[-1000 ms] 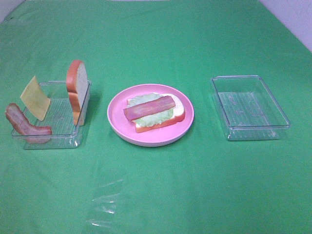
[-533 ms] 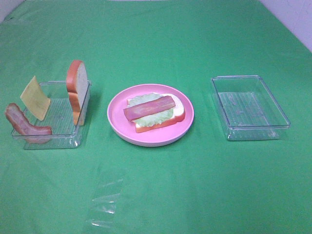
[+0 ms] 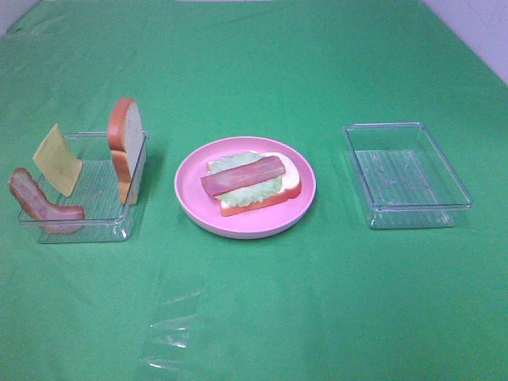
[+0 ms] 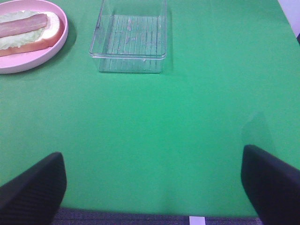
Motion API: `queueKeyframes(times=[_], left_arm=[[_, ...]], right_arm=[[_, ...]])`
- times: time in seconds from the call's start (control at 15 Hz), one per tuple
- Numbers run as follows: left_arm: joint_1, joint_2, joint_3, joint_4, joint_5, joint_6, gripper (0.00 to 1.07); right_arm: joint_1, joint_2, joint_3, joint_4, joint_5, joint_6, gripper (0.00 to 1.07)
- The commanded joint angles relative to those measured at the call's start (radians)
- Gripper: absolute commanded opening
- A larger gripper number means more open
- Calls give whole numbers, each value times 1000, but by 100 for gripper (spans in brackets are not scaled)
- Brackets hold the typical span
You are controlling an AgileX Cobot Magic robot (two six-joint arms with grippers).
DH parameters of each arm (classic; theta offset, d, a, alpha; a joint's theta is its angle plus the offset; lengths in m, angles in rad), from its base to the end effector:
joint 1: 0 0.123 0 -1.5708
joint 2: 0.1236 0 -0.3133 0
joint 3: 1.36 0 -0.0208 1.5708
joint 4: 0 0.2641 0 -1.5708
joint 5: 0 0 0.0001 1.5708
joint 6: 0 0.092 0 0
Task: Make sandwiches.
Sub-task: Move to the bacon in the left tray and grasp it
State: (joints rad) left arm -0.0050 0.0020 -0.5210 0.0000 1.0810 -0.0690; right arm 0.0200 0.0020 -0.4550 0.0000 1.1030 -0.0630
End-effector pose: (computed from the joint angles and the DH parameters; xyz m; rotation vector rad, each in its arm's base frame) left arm -0.0239 0.0001 0.2877 -0.0655 2.0449 -0.0462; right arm -0.0173 -0.0003 0.2667 -0.0885 2.1319 -0.0253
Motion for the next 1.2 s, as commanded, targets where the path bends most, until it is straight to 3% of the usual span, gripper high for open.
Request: queueKeyframes(times=[0.07, 0.8, 1.07, 1.2], left_arm=[[3, 1, -1, 0, -6, -5, 88], [3, 16, -16, 27, -28, -5, 88], [3, 224, -62, 28, -164, -9, 88], [3, 408, -112, 24, -208, -24, 88]], right_arm=[[-6, 3, 2, 0, -7, -8, 97], [-6, 3, 2, 0, -7, -8, 97], [-6, 3, 2, 0, -7, -8, 97], [-6, 3, 2, 0, -7, -8, 97]])
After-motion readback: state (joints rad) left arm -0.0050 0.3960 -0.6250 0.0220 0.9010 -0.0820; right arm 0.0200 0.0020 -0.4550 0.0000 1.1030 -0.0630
